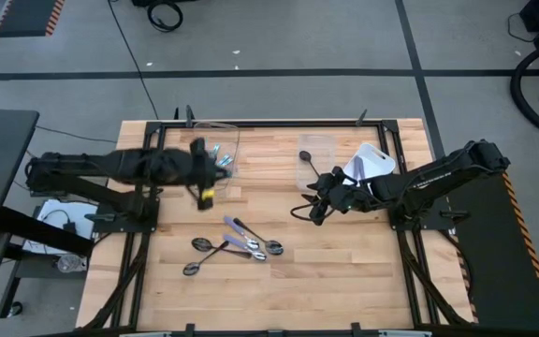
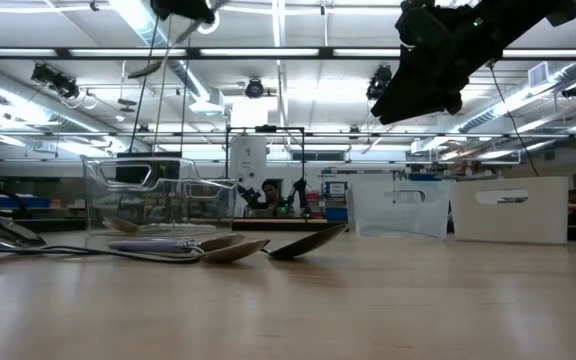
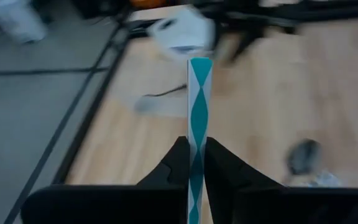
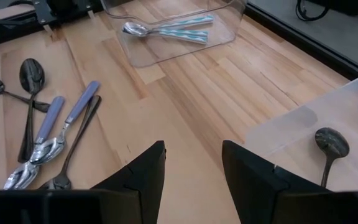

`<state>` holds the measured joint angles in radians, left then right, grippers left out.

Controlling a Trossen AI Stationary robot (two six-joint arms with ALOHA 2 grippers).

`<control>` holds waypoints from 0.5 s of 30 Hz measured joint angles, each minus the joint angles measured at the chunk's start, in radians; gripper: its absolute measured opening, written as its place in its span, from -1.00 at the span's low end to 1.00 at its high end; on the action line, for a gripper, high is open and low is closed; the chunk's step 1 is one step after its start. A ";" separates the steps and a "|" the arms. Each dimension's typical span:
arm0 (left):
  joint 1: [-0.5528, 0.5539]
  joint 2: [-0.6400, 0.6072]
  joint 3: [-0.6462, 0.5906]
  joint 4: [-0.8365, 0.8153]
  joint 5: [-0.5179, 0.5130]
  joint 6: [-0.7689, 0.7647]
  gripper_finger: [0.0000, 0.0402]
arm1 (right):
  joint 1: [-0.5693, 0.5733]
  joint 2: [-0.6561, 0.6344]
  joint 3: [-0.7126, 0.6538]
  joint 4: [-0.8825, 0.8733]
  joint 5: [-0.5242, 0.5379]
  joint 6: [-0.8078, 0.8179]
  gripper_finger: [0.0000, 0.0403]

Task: Sort silverware by color (type)
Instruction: Put the green pattern spoon into the transparent bin

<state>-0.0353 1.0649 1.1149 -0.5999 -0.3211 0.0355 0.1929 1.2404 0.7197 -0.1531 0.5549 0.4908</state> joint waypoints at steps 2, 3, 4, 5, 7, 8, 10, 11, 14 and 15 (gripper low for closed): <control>0.077 0.000 0.000 0.000 0.000 -0.010 -0.85 | 0.007 0.000 0.000 0.004 0.001 0.000 -0.16; 0.115 0.001 0.000 0.005 0.000 -0.022 -0.85 | 0.010 0.000 0.000 0.003 0.003 0.000 -0.16; 0.156 0.001 0.000 0.010 0.003 -0.030 -0.85 | 0.013 0.000 0.000 0.003 0.004 0.000 -0.16; 0.195 0.003 0.000 0.019 0.009 -0.035 -0.84 | 0.016 0.000 0.000 0.003 0.007 0.000 -0.16; 0.271 0.015 0.000 0.043 0.039 -0.051 -0.83 | 0.023 0.000 0.000 0.003 0.016 0.000 -0.16; 0.310 0.018 -0.001 0.044 0.060 -0.052 -0.83 | 0.026 0.000 0.000 0.003 0.021 0.000 -0.16; 0.374 0.031 -0.007 0.081 0.104 -0.054 -0.83 | 0.029 0.000 0.000 0.003 0.024 0.002 -0.16; 0.401 0.040 -0.011 0.104 0.128 -0.057 -0.83 | 0.031 0.000 0.000 0.003 0.024 0.003 -0.16; 0.470 0.071 -0.036 0.106 0.179 -0.060 -0.83 | 0.036 0.000 0.000 0.003 0.026 0.003 -0.16; 0.484 0.082 -0.041 0.126 0.193 -0.066 -0.83 | 0.039 0.000 0.000 0.002 0.026 0.003 -0.16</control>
<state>0.4484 1.1467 1.0737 -0.4742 -0.1276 -0.0303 0.2316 1.2404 0.7197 -0.1512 0.5805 0.4938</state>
